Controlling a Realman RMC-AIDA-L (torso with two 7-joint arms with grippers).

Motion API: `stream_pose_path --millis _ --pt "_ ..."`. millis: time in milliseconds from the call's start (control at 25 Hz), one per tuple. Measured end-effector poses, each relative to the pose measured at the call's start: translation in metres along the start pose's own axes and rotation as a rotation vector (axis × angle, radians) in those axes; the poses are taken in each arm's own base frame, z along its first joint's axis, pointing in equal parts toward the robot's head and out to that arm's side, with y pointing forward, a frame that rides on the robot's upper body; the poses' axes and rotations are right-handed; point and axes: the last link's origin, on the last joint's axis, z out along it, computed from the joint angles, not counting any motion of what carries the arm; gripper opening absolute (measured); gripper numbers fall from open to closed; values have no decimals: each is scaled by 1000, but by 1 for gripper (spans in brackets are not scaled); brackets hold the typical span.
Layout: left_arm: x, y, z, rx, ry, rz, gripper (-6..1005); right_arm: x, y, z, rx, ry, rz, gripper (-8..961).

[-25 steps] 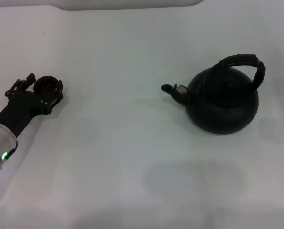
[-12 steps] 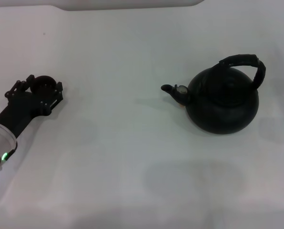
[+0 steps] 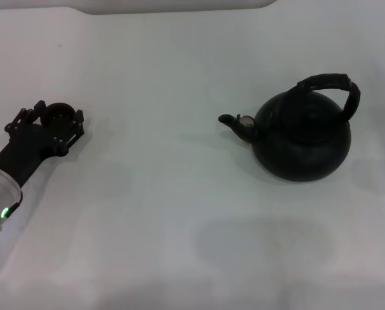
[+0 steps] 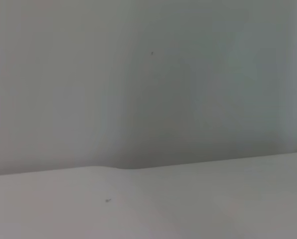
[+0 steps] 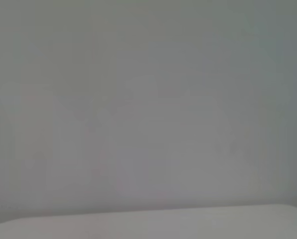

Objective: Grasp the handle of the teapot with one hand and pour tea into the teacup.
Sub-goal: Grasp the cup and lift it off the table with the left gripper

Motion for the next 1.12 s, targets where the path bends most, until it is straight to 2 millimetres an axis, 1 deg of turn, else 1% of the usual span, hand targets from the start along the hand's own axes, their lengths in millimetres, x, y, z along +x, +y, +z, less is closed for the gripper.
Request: stream_pose_path --millis 360,800,1120 --pt "-2 -1 -3 7 0 -5 786 0 0 0 -2 2 0 868" --pt "-4 -5 -13 21 16 -8 786 0 0 0 -2 3 3 869" --pt "-5 -5 -14 23 14 -8 785 0 0 0 -2 2 3 869"
